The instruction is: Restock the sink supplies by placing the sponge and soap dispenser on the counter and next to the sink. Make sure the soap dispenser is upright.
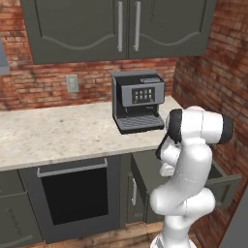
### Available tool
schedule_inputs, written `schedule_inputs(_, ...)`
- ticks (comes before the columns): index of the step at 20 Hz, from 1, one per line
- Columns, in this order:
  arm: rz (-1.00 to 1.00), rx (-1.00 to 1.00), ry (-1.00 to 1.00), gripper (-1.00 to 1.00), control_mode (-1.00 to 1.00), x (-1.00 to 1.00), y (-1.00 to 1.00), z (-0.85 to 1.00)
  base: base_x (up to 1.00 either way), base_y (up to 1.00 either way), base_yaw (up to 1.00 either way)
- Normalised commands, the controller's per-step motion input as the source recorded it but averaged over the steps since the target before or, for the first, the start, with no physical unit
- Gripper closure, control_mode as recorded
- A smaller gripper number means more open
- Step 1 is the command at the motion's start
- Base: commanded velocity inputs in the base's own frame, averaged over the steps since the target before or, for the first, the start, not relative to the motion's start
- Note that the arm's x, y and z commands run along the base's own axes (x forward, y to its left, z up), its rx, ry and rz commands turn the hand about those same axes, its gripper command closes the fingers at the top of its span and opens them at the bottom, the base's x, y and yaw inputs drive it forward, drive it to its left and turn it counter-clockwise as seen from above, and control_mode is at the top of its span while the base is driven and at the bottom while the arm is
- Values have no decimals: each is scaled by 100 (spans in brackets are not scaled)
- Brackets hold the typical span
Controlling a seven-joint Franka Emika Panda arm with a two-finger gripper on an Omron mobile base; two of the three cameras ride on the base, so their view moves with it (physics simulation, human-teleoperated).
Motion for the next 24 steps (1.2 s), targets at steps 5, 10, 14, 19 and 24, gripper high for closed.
schedule_inputs(5, 0, 0, 0, 100, -100, -52, -1, 100, 0, 0, 0)
schedule_inputs(10, 0, 0, 0, 100, -100, -68, -11, 100, 0, 0, 0)
schedule_inputs(14, 0, 0, 0, 100, -100, -60, -14, 100, 0, 0, 0)
schedule_inputs(19, 0, 0, 0, 100, -100, -57, -4, 100, 0, 0, 0)
schedule_inputs(24, 0, 0, 0, 100, -100, -18, 9, 100, 0, 0, 0)
